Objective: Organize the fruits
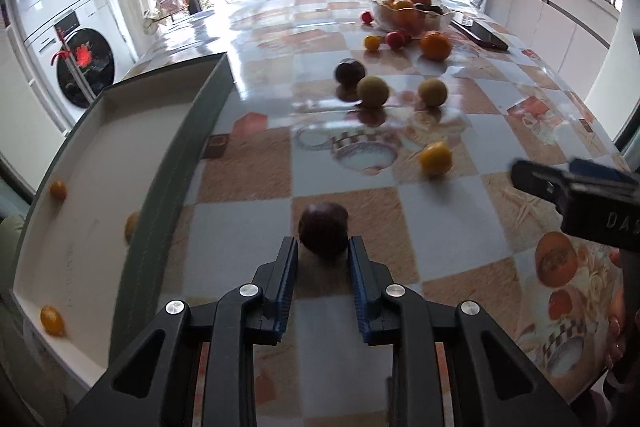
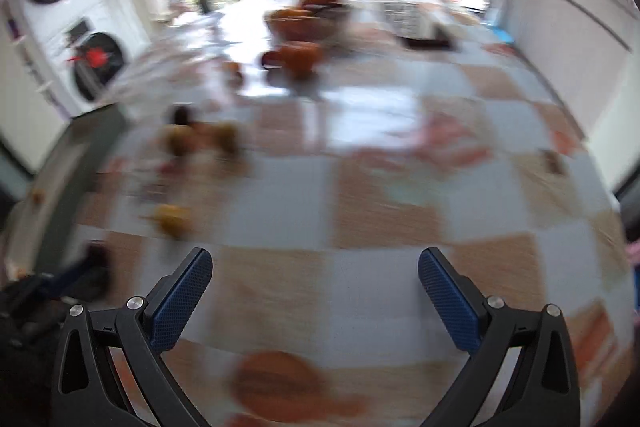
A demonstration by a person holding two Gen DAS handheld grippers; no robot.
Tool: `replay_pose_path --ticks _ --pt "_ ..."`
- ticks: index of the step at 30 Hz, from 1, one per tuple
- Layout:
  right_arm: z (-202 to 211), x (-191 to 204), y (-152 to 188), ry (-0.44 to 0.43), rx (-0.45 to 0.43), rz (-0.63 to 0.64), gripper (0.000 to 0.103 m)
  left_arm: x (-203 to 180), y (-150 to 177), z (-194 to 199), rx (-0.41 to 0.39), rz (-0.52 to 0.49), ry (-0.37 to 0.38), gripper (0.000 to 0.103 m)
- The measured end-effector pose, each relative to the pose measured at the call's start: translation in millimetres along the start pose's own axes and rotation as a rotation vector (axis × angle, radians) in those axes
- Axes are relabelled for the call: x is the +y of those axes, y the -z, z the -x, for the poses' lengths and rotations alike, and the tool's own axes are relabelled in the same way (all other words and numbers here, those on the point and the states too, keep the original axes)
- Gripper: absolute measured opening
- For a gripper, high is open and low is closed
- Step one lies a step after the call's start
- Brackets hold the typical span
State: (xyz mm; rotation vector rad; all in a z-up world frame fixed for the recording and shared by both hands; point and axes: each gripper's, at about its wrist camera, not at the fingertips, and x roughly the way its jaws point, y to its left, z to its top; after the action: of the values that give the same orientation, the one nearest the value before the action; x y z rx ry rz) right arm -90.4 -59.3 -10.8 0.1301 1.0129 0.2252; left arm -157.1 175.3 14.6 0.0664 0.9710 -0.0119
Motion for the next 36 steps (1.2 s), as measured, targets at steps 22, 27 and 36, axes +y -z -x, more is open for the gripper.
replay_pose_path --ticks 22,27,36 --pt "-3.0 46.3 -16.7 -0.071 0.033 0.137 0.024 29.8 3.1 15.2 -0.043 0.077 0.047 0.028" --pt "3.6 38.6 -11.4 -0.074 0.036 0.100 0.024 31.3 -7.3 15.1 -0.078 0.045 0.040 0.028" --pt "9.5 33.2 -7.3 -0.090 0.027 0.096 0.024 24.0 -18.6 11.0 -0.119 0.035 0.033 0.090"
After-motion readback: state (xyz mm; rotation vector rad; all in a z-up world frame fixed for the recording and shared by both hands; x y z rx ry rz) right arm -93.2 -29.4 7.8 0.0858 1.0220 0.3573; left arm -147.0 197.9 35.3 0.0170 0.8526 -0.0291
